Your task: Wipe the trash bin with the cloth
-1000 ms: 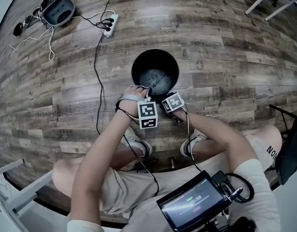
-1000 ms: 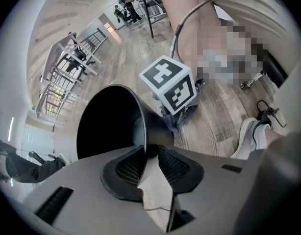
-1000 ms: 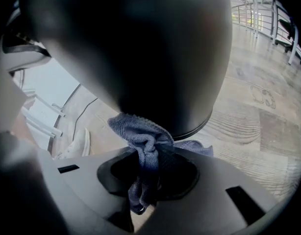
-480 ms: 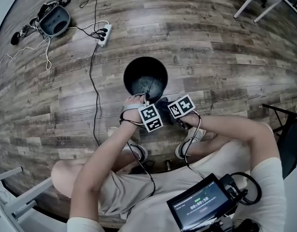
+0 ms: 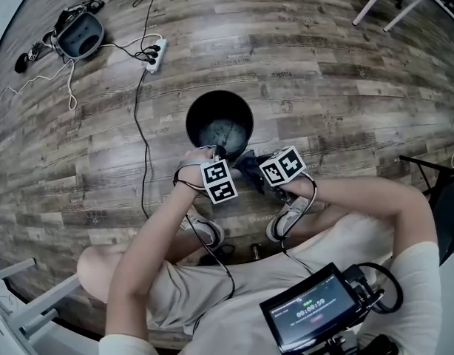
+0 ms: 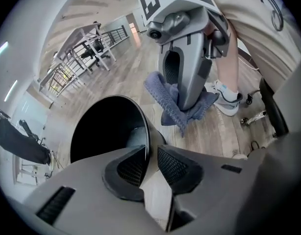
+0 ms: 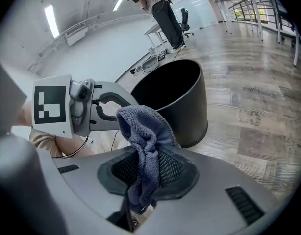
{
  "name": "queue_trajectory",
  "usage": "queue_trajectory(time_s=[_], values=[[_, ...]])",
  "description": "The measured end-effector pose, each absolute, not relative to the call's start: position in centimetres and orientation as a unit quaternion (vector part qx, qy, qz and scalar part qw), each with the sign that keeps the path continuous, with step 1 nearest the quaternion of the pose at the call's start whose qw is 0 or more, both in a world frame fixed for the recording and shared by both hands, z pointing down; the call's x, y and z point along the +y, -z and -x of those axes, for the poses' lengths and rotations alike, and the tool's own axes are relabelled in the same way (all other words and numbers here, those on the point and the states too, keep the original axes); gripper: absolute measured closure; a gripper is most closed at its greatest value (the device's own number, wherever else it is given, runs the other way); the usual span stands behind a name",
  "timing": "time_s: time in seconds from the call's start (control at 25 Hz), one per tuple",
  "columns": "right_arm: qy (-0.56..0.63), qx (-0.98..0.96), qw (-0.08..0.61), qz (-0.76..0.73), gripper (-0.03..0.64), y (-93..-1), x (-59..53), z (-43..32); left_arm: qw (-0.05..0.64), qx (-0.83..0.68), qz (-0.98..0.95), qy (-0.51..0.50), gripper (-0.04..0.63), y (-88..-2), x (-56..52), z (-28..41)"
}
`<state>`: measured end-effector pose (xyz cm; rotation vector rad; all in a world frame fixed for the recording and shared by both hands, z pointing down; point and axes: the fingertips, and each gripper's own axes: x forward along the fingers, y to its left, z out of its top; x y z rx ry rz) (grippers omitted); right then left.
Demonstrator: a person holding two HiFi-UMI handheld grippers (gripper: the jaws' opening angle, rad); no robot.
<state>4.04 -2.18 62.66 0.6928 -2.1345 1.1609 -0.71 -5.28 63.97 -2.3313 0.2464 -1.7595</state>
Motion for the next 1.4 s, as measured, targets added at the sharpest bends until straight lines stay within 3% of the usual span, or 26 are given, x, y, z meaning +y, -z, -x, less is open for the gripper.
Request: queue_trajectory(time_s=[0.12, 0.4, 0.68, 0.84, 1.4], values=[[-0.441, -0.805, 0.297, -0.261, 0.537, -62.5, -2.2, -3.3, 0.127, 0.097, 0.793, 0.588, 0.506, -62.8, -5.6, 0.3], [-0.437, -0.808, 0.290, -0.269, 0.537, -61.7, -2.5, -2.1, 0.193, 0.059, 0.773, 0.601, 0.437, -62.0, -5.7, 1.3], [-0.429, -0.814, 0.284, -0.271, 0.537, -62.1, -3.1, 0.0, 0.230, 0.028, 0.753, 0.616, 0.437, -64.6, -6.5, 4.5], [-0.424, -0.810, 0.287, -0.285, 0.537, -63.4, -4.0, 1.1, 0.290, 0.009, 0.726, 0.623, 0.485, -65.4, -6.6, 4.4], [-0.471, -0.771, 0.270, -0.334, 0.537, -68.1, -6.3, 0.4, 0.282, -0.015, 0.741, 0.610, 0.506, -65.5, -6.4, 4.4]])
